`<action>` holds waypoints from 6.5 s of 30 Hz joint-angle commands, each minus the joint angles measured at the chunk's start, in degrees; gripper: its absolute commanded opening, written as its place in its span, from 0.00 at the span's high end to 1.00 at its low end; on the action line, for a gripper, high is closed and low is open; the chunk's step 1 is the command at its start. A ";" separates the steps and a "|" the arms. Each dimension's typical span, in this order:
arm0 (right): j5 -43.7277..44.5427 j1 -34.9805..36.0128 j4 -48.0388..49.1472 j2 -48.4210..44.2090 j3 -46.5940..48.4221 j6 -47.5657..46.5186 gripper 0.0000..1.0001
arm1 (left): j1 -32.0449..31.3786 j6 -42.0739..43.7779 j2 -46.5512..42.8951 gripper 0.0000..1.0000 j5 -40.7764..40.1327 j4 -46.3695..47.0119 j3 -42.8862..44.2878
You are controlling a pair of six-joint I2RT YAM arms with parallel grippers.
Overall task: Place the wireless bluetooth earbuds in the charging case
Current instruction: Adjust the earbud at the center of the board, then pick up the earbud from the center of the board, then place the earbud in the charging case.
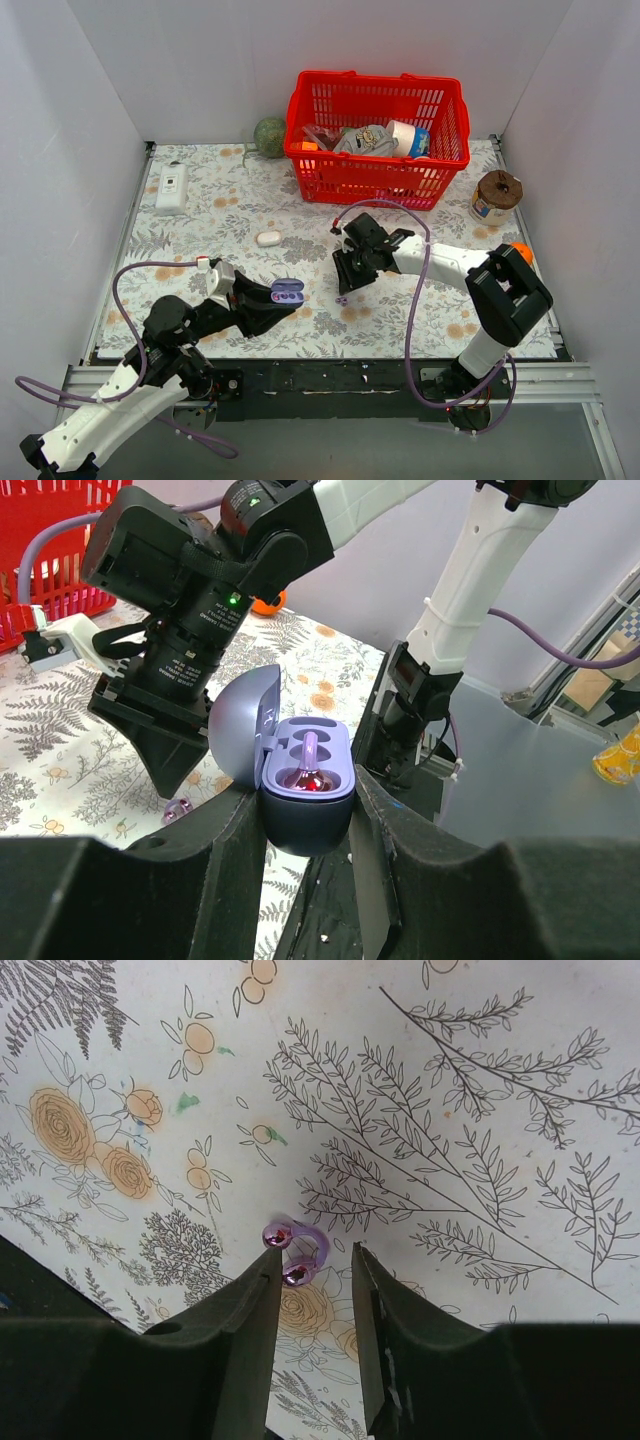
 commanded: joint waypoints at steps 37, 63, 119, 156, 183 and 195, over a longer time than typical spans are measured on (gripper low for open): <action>-0.28 1.47 -1.48 3.10 -0.64 2.39 0.57 | -0.14 -0.54 -1.17 1.00 0.25 0.73 -0.44; 1.57 -0.63 -0.69 5.39 1.74 3.71 0.60 | -0.14 -0.63 -1.43 1.00 -0.10 0.82 -0.97; 55.52 26.07 2.90 -29.59 19.05 -13.76 0.99 | -0.14 5.61 27.47 1.00 -14.43 39.39 1.40; 62.12 38.48 47.73 -31.88 0.68 -42.87 0.99 | -0.23 9.04 40.14 1.00 -9.77 55.57 4.13; 69.07 39.09 54.16 -26.78 -1.34 -49.82 0.99 | -0.14 7.99 40.14 1.00 -10.12 52.85 6.41; 68.45 39.09 50.55 -26.87 -0.99 -47.53 0.99 | -0.14 8.08 41.20 1.00 -9.77 53.46 7.47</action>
